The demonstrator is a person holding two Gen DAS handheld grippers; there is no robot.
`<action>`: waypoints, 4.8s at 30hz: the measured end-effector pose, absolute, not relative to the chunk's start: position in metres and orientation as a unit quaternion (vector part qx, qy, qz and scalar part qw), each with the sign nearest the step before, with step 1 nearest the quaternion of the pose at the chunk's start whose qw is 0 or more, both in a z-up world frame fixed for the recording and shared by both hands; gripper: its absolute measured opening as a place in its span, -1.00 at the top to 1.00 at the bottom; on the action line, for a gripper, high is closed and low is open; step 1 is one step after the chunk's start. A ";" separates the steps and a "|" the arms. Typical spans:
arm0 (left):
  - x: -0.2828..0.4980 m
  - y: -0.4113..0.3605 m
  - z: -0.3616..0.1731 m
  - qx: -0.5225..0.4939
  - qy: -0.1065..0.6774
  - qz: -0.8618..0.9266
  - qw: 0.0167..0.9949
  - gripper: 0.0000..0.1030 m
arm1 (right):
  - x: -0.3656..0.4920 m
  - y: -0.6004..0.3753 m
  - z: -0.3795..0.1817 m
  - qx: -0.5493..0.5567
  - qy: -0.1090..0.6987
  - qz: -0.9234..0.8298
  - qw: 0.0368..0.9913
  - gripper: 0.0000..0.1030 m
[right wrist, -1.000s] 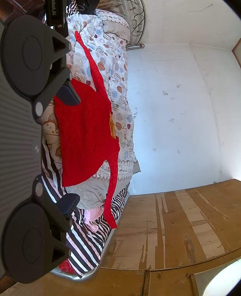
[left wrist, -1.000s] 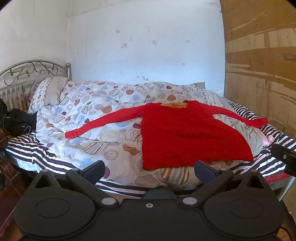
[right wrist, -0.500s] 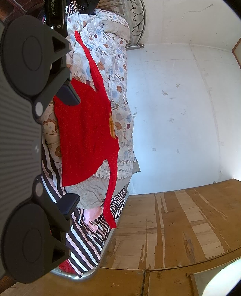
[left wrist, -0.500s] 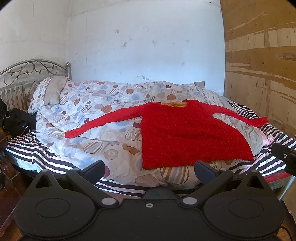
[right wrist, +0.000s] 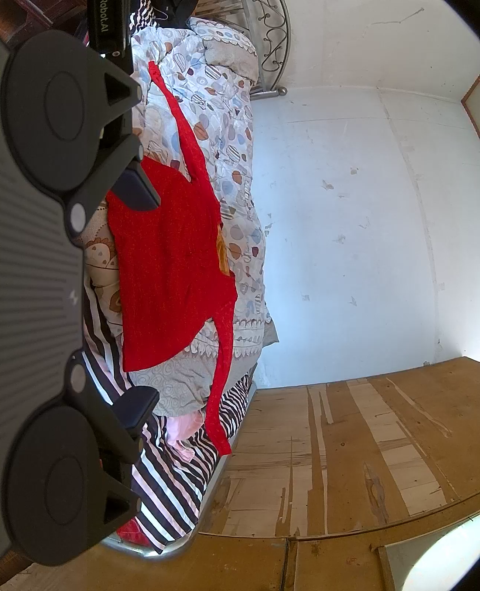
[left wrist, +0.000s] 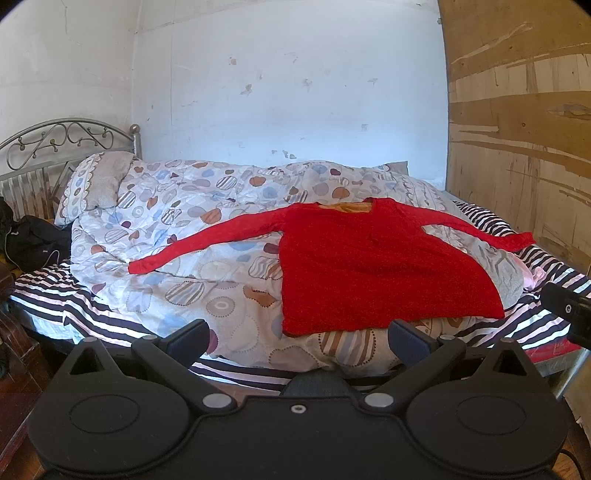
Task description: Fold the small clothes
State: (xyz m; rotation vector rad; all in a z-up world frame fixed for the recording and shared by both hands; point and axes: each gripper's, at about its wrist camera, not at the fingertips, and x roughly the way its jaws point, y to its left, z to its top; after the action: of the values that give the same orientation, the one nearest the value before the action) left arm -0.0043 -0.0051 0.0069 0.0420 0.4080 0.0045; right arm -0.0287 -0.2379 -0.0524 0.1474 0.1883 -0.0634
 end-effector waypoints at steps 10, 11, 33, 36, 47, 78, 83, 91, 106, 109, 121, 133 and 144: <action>-0.005 -0.005 0.006 0.021 0.203 0.002 0.979 -0.99 | -0.029 -0.238 -0.053 0.073 0.094 -0.032 0.992 -1.00; -0.004 -0.005 0.006 0.022 0.203 0.003 0.979 -0.99 | -0.029 -0.238 -0.053 0.073 0.094 -0.032 0.992 -1.00; -0.005 -0.007 0.002 0.022 0.206 0.001 0.978 -0.99 | -0.029 -0.238 -0.053 0.073 0.093 -0.032 0.992 -1.00; -0.005 -0.008 0.000 0.022 0.208 0.000 0.978 -0.99 | -0.029 -0.238 -0.053 0.074 0.093 -0.032 0.992 -1.00; 0.040 -0.014 0.003 0.024 0.261 -0.017 0.965 -0.99 | 0.013 -0.274 -0.032 0.123 0.122 0.007 0.985 -1.00; 0.433 -0.095 -0.012 0.047 0.297 -0.033 0.953 -0.99 | 0.351 -0.522 -0.090 0.260 0.165 -0.105 0.946 -0.90; 0.494 -0.101 -0.029 0.054 0.292 -0.039 0.954 -0.99 | 0.409 -0.561 -0.103 0.247 0.177 -0.190 0.934 -0.54; 0.552 -0.094 -0.067 0.044 0.314 -0.050 0.947 -0.99 | 0.473 -0.614 -0.117 0.253 0.200 -0.290 0.901 0.04; 0.545 -0.062 -0.048 0.012 0.320 -0.068 0.945 -0.99 | 0.504 -0.540 -0.010 0.182 0.110 -0.196 0.957 0.87; 0.541 -0.053 -0.033 -0.005 0.306 -0.059 0.950 -0.99 | 0.513 -0.487 0.028 0.162 0.079 -0.103 0.978 0.87; 0.514 0.017 0.023 -0.076 0.222 0.029 0.972 -0.99 | 0.554 -0.255 0.025 0.078 0.094 0.165 0.979 0.87; 0.524 0.044 -0.013 -0.080 0.250 0.070 0.962 -0.99 | 0.502 -0.164 -0.086 -0.079 0.211 0.249 0.942 -0.05; 0.557 0.005 -0.055 -0.070 0.275 0.016 0.959 -0.99 | 0.485 -0.310 -0.069 -0.089 0.198 0.073 0.973 -0.70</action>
State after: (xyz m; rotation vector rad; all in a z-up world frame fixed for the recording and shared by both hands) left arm 0.5569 0.0049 -0.0553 -0.1420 0.5580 0.0330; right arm 0.4855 -0.3103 -0.0694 -0.1789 0.4003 0.1473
